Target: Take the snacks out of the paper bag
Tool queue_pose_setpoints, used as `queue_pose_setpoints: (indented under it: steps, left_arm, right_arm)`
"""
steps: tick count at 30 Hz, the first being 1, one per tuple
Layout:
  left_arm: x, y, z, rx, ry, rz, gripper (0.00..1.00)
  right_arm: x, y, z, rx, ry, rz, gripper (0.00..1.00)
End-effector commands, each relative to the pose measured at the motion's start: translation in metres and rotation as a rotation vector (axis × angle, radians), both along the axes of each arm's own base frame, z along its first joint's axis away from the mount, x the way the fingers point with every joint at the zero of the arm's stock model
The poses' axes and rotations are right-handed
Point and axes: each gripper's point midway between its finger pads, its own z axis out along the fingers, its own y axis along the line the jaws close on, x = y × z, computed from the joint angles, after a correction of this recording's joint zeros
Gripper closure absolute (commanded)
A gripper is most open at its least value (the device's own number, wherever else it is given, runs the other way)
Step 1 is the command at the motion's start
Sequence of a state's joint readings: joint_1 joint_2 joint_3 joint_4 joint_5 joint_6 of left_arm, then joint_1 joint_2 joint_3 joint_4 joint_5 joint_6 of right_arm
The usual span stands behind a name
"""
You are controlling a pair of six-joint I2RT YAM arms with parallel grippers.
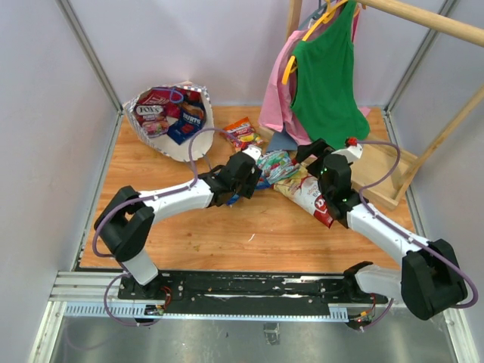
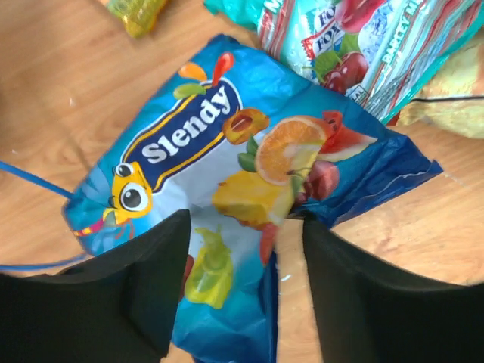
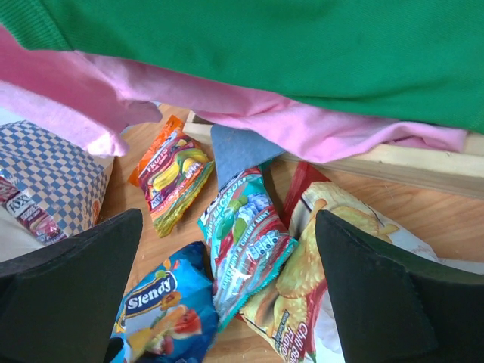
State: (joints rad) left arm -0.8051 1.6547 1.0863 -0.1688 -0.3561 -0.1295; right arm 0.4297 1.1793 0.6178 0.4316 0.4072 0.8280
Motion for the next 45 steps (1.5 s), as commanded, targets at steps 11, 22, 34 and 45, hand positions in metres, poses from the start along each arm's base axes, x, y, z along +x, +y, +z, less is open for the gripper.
queue_pose_setpoints:
  steps: [11, 22, 34, 45]
  left_arm:
    - [-0.008, -0.036, 0.108, -0.425, -0.108, -0.149, 0.01]
    - [0.022, 0.01, 0.041, -0.397, -0.065, 0.069, 0.89]
    - [0.001, 0.035, -0.029, -0.374, 0.031, 0.178, 0.98]
    - [-0.021, 0.069, -0.082, -0.309, 0.083, 0.274, 0.99]
  right_arm:
    - [0.009, 0.015, 0.018, -0.045, -0.019, 0.103, 0.02]
    - [0.006, 0.053, 0.038, -0.089, -0.146, 0.334, 0.42]
    - [-0.039, 0.176, -0.048, -0.029, 0.144, 0.837, 0.99]
    - [-0.072, 0.219, -0.146, 0.037, 0.406, 0.978, 0.99]
